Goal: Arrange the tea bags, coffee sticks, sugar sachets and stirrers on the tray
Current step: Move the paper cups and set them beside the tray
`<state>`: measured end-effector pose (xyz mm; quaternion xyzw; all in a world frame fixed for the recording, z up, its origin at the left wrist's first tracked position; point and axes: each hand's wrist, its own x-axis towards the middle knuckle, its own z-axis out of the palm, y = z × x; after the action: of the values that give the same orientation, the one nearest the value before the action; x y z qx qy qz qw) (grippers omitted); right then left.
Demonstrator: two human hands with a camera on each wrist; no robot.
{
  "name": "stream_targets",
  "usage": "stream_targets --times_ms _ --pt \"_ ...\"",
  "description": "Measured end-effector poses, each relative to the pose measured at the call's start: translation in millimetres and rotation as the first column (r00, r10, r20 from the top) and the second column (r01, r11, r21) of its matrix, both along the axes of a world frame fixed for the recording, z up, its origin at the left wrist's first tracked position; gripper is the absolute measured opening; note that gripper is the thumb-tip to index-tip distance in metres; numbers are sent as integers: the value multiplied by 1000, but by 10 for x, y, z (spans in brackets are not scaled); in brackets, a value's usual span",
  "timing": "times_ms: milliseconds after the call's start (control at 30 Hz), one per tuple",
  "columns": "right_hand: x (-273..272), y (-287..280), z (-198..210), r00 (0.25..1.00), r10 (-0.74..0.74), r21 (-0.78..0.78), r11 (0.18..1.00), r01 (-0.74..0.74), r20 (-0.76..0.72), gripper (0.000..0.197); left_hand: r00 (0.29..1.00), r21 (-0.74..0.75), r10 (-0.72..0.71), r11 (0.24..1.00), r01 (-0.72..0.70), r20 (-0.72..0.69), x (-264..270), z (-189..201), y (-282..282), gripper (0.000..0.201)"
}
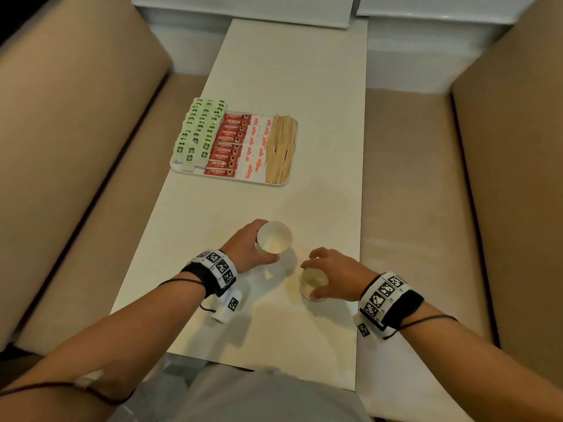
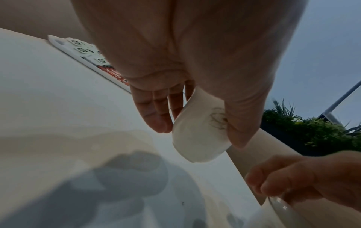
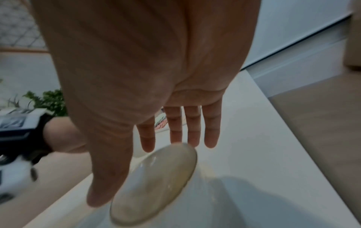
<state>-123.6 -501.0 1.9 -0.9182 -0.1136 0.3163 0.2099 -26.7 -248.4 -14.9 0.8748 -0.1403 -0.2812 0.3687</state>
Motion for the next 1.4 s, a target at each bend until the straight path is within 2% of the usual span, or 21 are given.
stream_targets --times_ms 167,467,633,800,1000,1267,1400 --pt "-40 133 -174 997 70 -57 996 -72 -43 89 1000 19 -7 1000 7 -14 77 -84 94 77" --pt "209 265 -192 989 142 -113 983 -144 -30 76 999 17 -28 999 29 -15 381 -85 140 76" --pt "649 301 -77 995 101 -116 988 -101 -9 77 1000 15 -15 1000 15 -14 636 -66 215 78" --pt "1224 330 27 996 -79 -48 996 80 35 76 1000 15 18 1000 -18 10 908 -16 280 79" --pt "1852 278 -33 975 -198 -57 977 204 103 69 999 -14 42 999 -42 15 1183 42 294 79" --pt "2057 179 -186 962 -244 -75 964 255 123 70 999 -34 33 999 -33 17 1420 47 147 77" --pt "2024 117 -222 965 -230 -50 970 238 126 86 1000 -32 12 999 -12 17 1528 1 71 77"
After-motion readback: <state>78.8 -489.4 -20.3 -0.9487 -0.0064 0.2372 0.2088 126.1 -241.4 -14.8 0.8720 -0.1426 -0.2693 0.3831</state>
